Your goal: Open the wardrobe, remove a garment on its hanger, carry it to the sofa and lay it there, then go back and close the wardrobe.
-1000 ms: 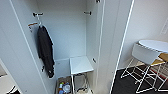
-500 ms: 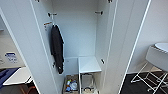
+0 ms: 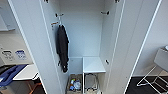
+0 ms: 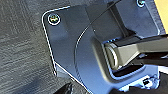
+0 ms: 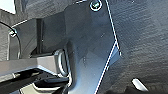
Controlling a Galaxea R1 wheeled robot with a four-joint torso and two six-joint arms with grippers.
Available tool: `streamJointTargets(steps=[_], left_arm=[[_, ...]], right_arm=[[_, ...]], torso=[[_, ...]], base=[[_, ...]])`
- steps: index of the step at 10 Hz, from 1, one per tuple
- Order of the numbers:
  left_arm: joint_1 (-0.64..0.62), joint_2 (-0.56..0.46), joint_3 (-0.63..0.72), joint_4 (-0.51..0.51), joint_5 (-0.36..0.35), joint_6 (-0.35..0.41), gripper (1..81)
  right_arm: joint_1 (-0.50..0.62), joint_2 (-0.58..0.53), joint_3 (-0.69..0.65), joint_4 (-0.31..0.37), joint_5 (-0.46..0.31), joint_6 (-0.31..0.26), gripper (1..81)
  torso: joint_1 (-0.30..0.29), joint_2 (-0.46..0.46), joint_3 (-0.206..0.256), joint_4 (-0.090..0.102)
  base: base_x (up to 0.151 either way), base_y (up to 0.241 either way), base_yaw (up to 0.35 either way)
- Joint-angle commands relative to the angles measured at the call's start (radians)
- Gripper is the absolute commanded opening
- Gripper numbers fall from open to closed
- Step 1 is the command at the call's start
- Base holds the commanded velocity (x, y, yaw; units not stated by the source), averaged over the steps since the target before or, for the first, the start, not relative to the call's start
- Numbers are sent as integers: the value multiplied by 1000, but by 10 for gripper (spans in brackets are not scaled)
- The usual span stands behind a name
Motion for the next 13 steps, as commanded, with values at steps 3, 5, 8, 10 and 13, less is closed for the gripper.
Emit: streamJointTargets(steps=[3,5,8,10,13], left_arm=[[-40,-9,-10,-2,39,-14,811],[-45,-4,-11,-49,39,-55,811],[12,1,-13,-166,74,-65,811],[30,22,-11,-461,98,342,811],[20,41,-5,-1154,157,1086,811]], right_arm=[[24,-7,-5,-2,-49,-2,811],[27,-5,-5,-2,-49,-2,811],[36,13,-5,-2,-50,-23,811],[36,16,-5,-2,-49,-30,811],[31,19,-5,-2,-49,-37,811]], torso=[[1,0,0,0],[1,0,0,0],[1,0,0,0],[1,0,0,0],[1,0,0,0]], base=[[0,0,0],[0,0,0],[0,0,0],[0,0,0],[0,0,0]])
